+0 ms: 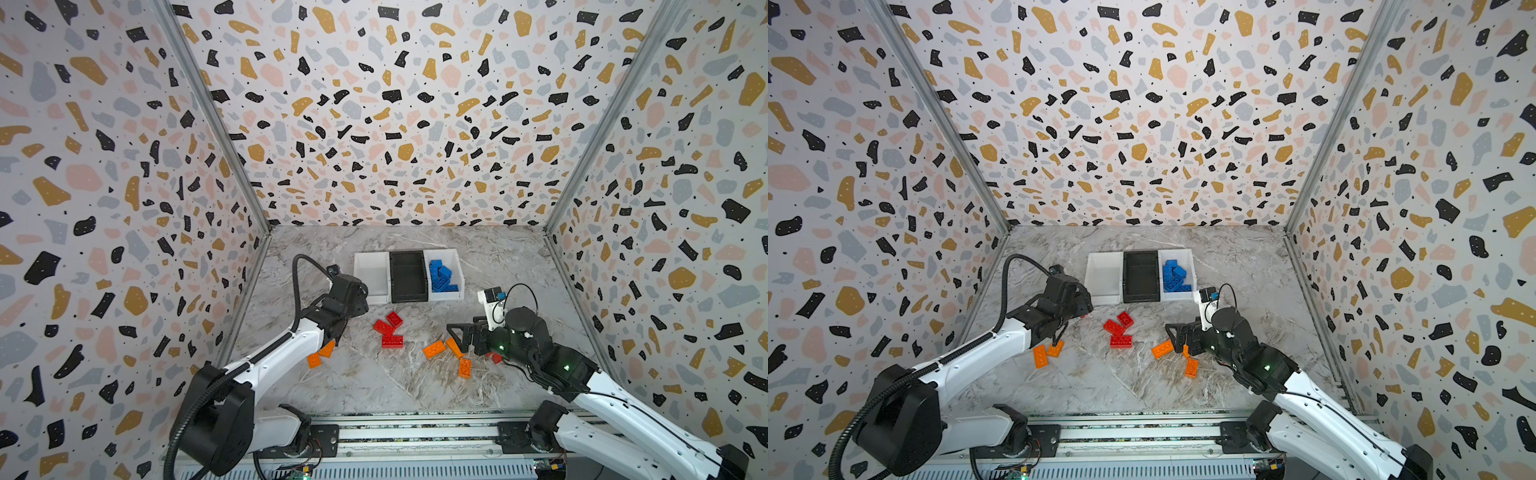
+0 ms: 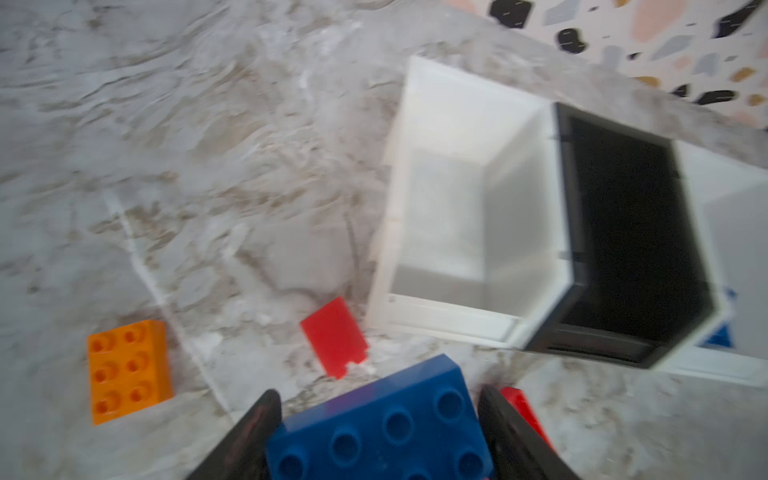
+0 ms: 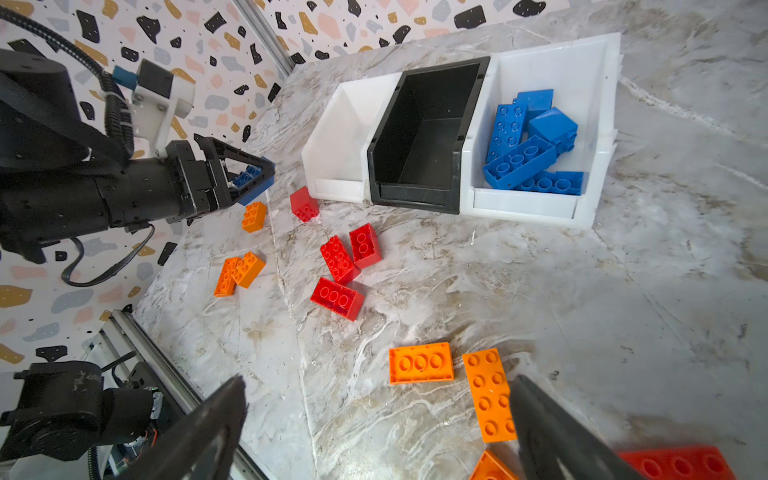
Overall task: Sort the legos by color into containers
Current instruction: 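Lift the blue brick with the left gripper and carry it toward the bins, then drop the blue brick into the white bin with the left gripper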
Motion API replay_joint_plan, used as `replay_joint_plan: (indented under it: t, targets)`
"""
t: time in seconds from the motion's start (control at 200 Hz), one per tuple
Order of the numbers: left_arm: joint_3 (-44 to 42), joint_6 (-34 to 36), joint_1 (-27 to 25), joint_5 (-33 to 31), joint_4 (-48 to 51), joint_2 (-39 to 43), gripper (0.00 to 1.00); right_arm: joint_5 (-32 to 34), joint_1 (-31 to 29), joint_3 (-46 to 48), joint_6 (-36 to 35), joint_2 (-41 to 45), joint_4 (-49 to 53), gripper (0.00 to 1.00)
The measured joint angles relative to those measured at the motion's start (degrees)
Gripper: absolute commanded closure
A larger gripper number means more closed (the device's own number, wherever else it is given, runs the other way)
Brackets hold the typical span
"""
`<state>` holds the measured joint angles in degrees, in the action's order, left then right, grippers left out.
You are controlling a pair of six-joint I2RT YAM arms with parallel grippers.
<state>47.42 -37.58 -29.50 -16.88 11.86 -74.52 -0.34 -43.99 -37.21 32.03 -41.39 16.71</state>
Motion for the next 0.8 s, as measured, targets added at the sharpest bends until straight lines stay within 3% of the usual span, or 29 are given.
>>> replay_joint_plan:
  t: [0.15, 0.365, 0.801]
  targets:
    - [8.90, -0.09, -6.75, -0.37, -0.48, -5.60, 0.30, 0.48, 0.00, 0.31, 0.76, 2.60, 1.33, 0.01]
    - [25.99, 1.27, -13.11, 0.17, -1.07, -22.08, 0.30, 1.73, 0.00, 0.44, 1.64, 5.27, 3.93, 0.01]
    - [55.30, 2.49, -15.23, 5.92, 0.17, -48.92, 0.28, 5.16, 0.00, 0.44, 2.71, 8.79, 10.08, 0.01]
